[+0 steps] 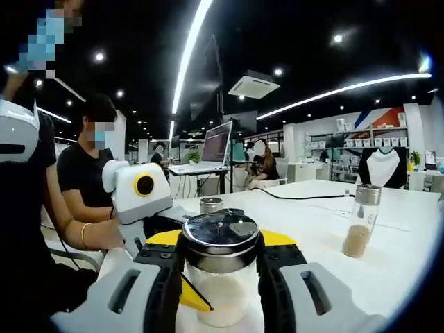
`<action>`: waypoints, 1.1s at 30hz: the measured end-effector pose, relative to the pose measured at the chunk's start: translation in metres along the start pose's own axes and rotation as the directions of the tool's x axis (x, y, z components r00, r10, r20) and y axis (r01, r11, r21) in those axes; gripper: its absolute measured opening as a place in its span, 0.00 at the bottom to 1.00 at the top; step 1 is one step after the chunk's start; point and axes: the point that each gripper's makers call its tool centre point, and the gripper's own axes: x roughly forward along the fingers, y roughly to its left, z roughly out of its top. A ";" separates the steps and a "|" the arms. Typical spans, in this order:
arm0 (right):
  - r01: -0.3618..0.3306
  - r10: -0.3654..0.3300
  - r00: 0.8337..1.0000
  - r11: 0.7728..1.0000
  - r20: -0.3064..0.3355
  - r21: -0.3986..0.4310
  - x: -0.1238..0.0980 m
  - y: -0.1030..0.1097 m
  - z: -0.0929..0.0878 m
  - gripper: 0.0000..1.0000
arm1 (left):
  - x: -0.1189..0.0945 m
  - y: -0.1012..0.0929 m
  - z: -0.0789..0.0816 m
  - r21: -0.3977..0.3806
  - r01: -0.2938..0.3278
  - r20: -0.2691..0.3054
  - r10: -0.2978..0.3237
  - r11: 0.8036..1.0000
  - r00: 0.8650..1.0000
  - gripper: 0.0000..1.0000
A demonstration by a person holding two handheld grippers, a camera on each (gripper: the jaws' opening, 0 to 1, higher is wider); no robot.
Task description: Rotate the seasoning bottle until the label or dispensing opening points toward the visible target arrow and the bottle remains upright within the marked orientation range
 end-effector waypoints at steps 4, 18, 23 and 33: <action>0.054 -0.055 0.999 0.998 -0.005 -0.019 0.000 0.000 -0.003 0.39 | 0.000 -0.001 0.000 -0.015 -0.026 0.020 0.026 1.000 0.999 0.43; 0.324 -0.328 0.944 0.942 0.041 0.088 -0.006 -0.007 -0.008 0.39 | -0.004 0.003 -0.002 -0.057 -0.276 0.012 0.277 0.959 0.961 0.42; 0.352 -0.354 0.935 0.932 0.019 0.082 -0.006 -0.007 -0.004 0.39 | -0.006 0.005 -0.002 -0.042 -0.388 0.004 0.389 0.921 0.921 0.42; 0.384 -0.390 0.919 0.918 0.055 0.098 -0.005 -0.004 0.012 0.38 | -0.011 0.009 -0.003 -0.047 -0.539 0.002 0.540 0.841 0.842 0.42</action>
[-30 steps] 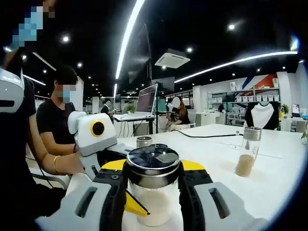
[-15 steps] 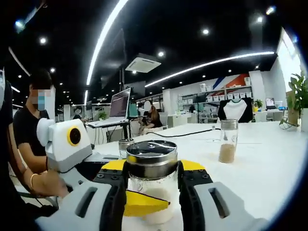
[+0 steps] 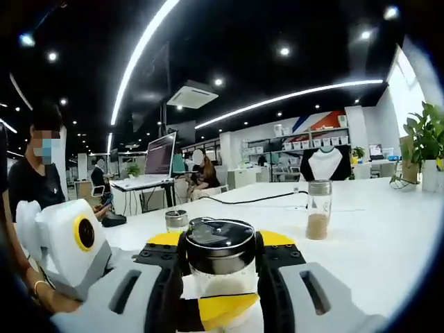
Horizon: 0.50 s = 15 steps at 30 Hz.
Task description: Rotate the seasoning bottle until the label or dispensing opening points toward the visible target arrow and the bottle remains upright within the marked orientation range
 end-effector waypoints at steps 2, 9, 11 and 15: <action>0.010 -0.010 1.000 1.000 -0.007 -0.003 0.002 0.001 0.000 0.38 | 0.000 0.001 0.000 -0.001 -0.017 0.004 0.017 1.000 1.000 0.42; 0.017 -0.017 1.000 0.999 -0.001 -0.035 0.002 0.002 0.001 0.38 | 0.001 0.003 0.000 0.002 -0.024 0.006 0.024 1.000 1.000 0.42; 0.005 -0.005 1.000 0.999 -0.002 -0.054 0.002 0.002 0.001 0.37 | 0.000 0.004 -0.001 0.005 0.008 0.006 -0.008 1.000 1.000 0.42; -0.058 0.059 0.998 0.996 0.015 -0.075 0.003 0.005 0.002 0.37 | 0.000 0.005 -0.001 -0.003 0.052 0.004 -0.052 0.999 0.999 0.42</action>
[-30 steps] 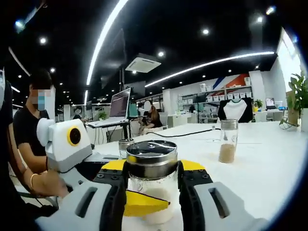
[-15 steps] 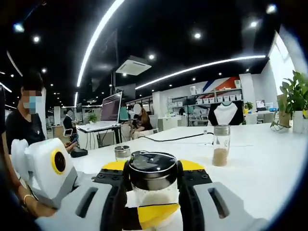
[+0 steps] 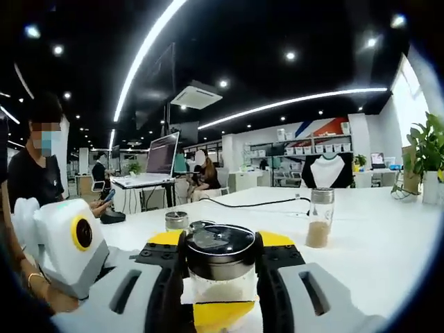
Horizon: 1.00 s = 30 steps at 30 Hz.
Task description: Rotate the seasoning bottle until the label or dispensing opening points toward the visible target arrow and the bottle remains upright within the marked orientation range
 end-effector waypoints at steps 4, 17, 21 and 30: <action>-0.063 0.063 0.998 0.998 0.015 0.020 0.001 -0.003 0.001 0.37 | 0.001 0.000 0.001 -0.013 0.061 0.001 -0.061 0.998 0.998 0.42; -0.179 0.179 0.984 0.984 0.005 -0.002 -0.002 0.011 0.004 0.36 | -0.001 -0.005 0.010 -0.050 0.205 0.023 -0.204 0.977 0.979 0.43; -0.202 0.201 0.979 0.979 0.023 0.023 -0.005 0.013 0.007 0.36 | -0.005 -0.007 0.014 -0.064 0.226 0.042 -0.224 0.972 0.974 0.43; -0.248 0.247 0.969 0.968 0.035 0.038 -0.012 0.020 0.009 0.36 | -0.009 -0.015 0.018 -0.112 0.324 0.070 -0.318 0.939 0.945 0.43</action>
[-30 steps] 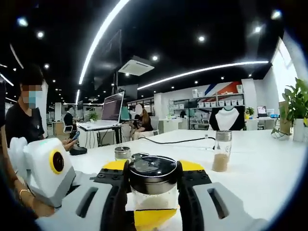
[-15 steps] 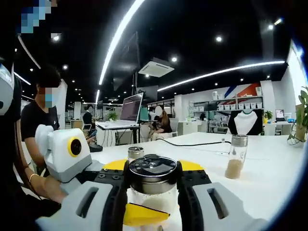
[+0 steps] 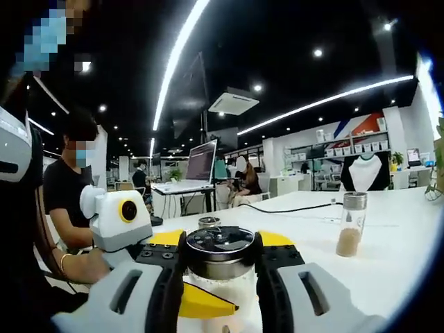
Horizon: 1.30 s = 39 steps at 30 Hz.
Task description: Rotate the seasoning bottle until the label or dispensing opening points toward the visible target arrow and the bottle remains upright within the marked orientation range
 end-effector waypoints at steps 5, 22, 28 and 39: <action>-0.003 0.003 1.000 1.000 -0.003 0.005 -0.001 0.000 -0.001 0.36 | 0.000 -0.004 -0.002 -0.006 0.025 -0.007 -0.025 1.000 1.000 0.43; -0.038 0.038 0.999 0.999 0.026 -0.001 -0.004 0.005 0.004 0.37 | -0.003 -0.007 0.004 0.012 -0.024 0.033 0.024 1.000 0.999 0.43; -0.018 0.018 0.999 1.000 0.039 0.000 -0.004 0.003 0.013 0.37 | -0.004 -0.007 0.012 -0.002 -0.091 0.068 0.091 0.996 0.994 0.42; 0.057 -0.057 0.998 0.998 -0.004 -0.005 -0.006 -0.001 0.010 0.37 | -0.006 -0.005 0.013 0.050 -0.190 0.073 0.186 0.981 0.980 0.42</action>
